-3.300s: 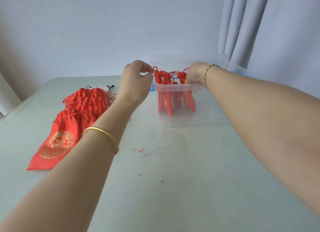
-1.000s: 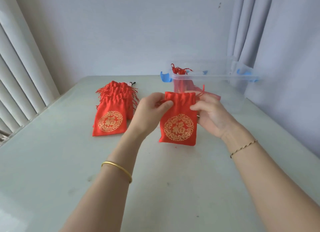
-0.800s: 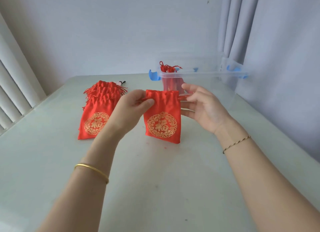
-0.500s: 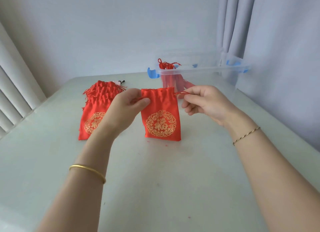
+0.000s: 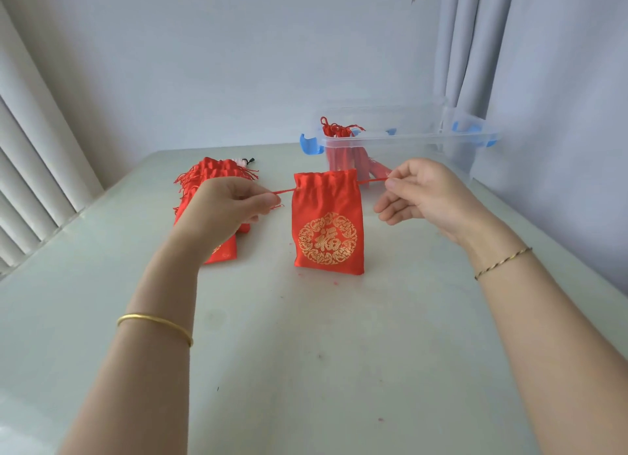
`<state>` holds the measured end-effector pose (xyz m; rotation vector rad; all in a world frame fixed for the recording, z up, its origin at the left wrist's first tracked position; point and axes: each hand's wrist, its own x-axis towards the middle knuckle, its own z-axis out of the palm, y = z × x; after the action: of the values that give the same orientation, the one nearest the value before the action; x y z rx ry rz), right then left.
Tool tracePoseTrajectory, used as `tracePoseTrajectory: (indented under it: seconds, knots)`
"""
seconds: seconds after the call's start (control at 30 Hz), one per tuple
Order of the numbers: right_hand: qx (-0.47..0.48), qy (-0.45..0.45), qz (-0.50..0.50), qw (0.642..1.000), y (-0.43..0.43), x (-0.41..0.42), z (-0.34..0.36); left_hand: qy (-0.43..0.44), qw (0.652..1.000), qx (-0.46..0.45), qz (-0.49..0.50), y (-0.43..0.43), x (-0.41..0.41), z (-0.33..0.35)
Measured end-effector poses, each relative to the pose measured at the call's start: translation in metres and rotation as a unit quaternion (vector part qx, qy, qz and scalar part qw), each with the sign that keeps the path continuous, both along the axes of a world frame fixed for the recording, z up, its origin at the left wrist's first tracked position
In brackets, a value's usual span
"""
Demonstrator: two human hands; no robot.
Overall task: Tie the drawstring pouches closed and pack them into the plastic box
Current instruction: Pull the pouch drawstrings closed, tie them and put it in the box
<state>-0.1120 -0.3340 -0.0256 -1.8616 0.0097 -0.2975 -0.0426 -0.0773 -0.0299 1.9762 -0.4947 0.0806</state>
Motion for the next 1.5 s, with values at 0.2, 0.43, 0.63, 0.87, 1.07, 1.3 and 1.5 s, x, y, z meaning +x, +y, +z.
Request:
tracePoseTrajectory:
  seconds: [0.2,0.43,0.63,0.87,1.07,1.3,1.5]
  knots:
    - [0.103,0.021,-0.055,0.993,-0.003,0.004,-0.001,0.114,0.983,-0.142,-0.009,0.002,0.000,-0.002]
    - [0.432,0.101,-0.080,0.893,-0.007,0.013,-0.003,0.334,0.801,-0.496,0.022,-0.003,0.005,0.007]
    - [0.374,0.004,-0.122,0.919,0.002,0.006,0.015,0.218,0.860,-0.455,-0.077,-0.016,-0.011,0.026]
    - [0.211,-0.107,-0.020,0.971,0.046,-0.010,0.040,0.141,0.938,-0.279,-0.147,-0.045,-0.039,0.037]
    - [0.108,-0.155,0.028,0.982,0.069,-0.020,0.045,0.043,0.983,-0.116,-0.139,-0.050,-0.048,0.036]
    - [0.057,-0.089,-0.027,0.994,0.058,-0.013,0.036,0.060,0.975,-0.155,-0.145,-0.050,-0.048,0.035]
    - [0.008,-0.003,0.053,0.999,0.060,-0.011,0.027,0.068,0.972,-0.175,-0.145,-0.049,-0.045,0.034]
